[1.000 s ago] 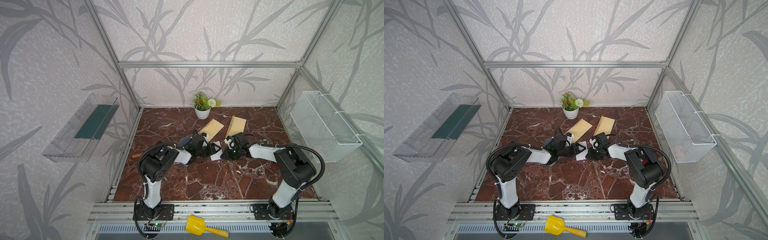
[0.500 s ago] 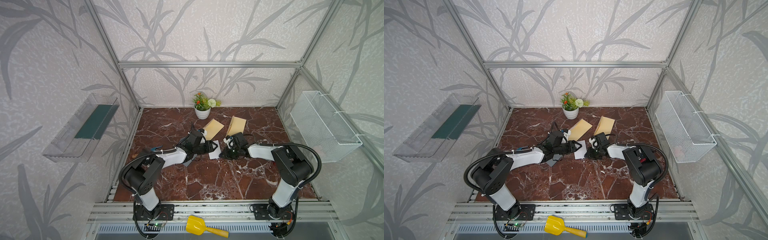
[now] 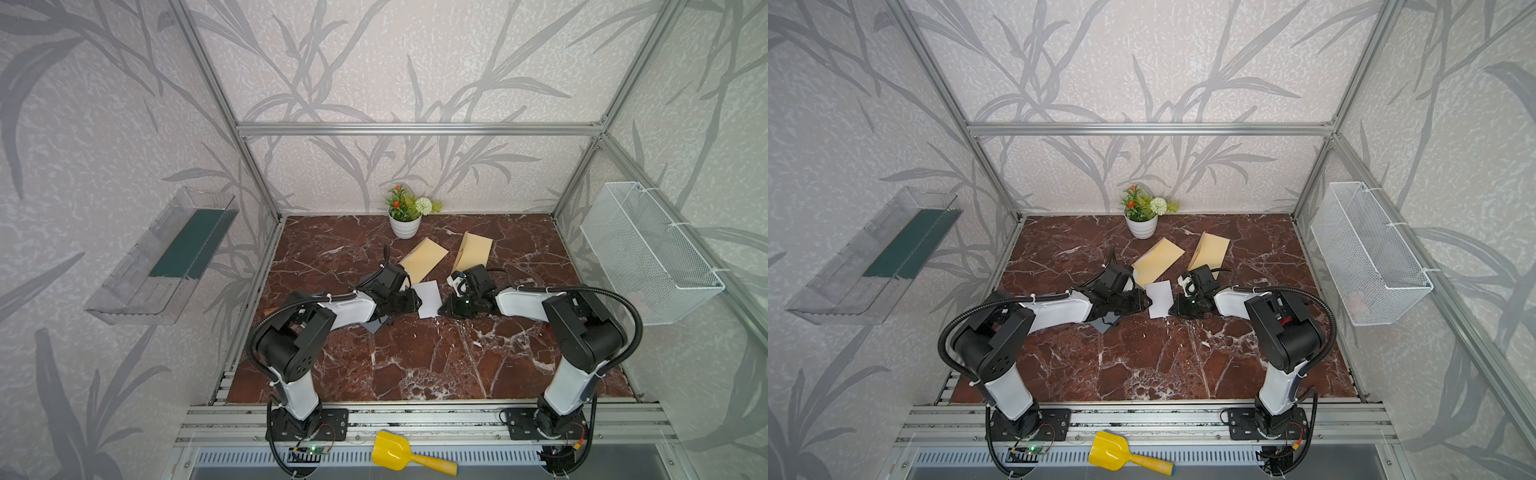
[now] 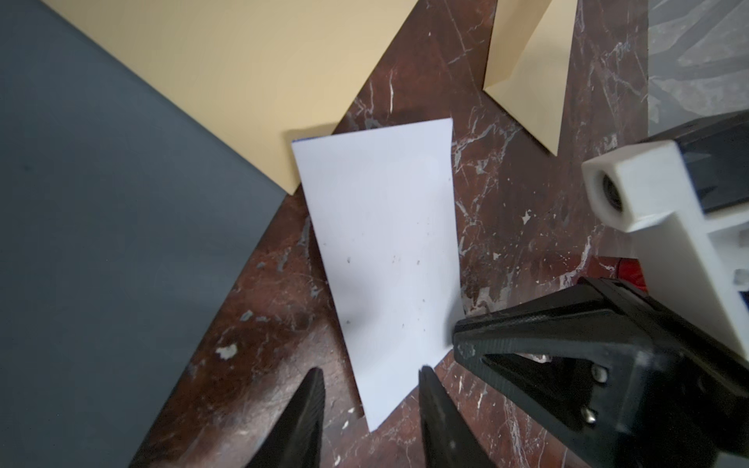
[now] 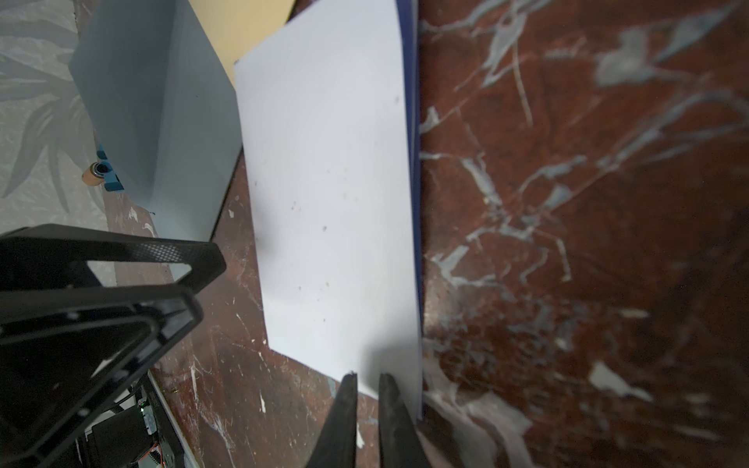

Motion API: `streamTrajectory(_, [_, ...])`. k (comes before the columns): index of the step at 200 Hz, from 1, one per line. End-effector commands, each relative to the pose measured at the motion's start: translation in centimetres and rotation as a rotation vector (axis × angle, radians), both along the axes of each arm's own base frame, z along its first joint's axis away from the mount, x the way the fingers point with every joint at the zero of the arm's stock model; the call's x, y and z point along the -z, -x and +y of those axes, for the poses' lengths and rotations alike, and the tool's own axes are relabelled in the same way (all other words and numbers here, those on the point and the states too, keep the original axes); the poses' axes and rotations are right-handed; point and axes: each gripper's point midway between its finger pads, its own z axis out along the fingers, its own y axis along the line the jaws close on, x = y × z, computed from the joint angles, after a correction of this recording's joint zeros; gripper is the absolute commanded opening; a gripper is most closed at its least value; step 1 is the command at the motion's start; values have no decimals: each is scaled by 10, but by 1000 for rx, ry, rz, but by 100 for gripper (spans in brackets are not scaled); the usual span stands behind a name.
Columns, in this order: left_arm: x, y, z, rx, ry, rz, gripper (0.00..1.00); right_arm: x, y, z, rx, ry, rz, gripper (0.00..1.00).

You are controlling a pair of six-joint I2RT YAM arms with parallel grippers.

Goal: Fold the letter paper in half and place it into the envelope
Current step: Pick up the letter paper from the center of the board.

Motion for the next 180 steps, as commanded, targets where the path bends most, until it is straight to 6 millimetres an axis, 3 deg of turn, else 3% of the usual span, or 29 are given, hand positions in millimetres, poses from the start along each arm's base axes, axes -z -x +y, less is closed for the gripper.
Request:
streamTrajectory(1, [0, -6, -5, -2, 14, 0, 39, 25, 13, -13, 15, 71, 64, 15])
streamTrajectory(47, [15, -8, -13, -3, 43, 41, 39, 28, 14, -12, 14, 67, 68, 15])
streamTrajectory(96, [18, -8, -23, 1, 110, 53, 39, 31, 15, -12, 14, 65, 74, 14])
streamTrajectory(156, [2, -6, -27, 20, 192, 23, 36, 33, 15, -10, 13, 56, 80, 14])
streamTrajectory(180, [-5, -5, -30, 31, 222, 12, 27, 31, 14, -10, 15, 54, 77, 14])
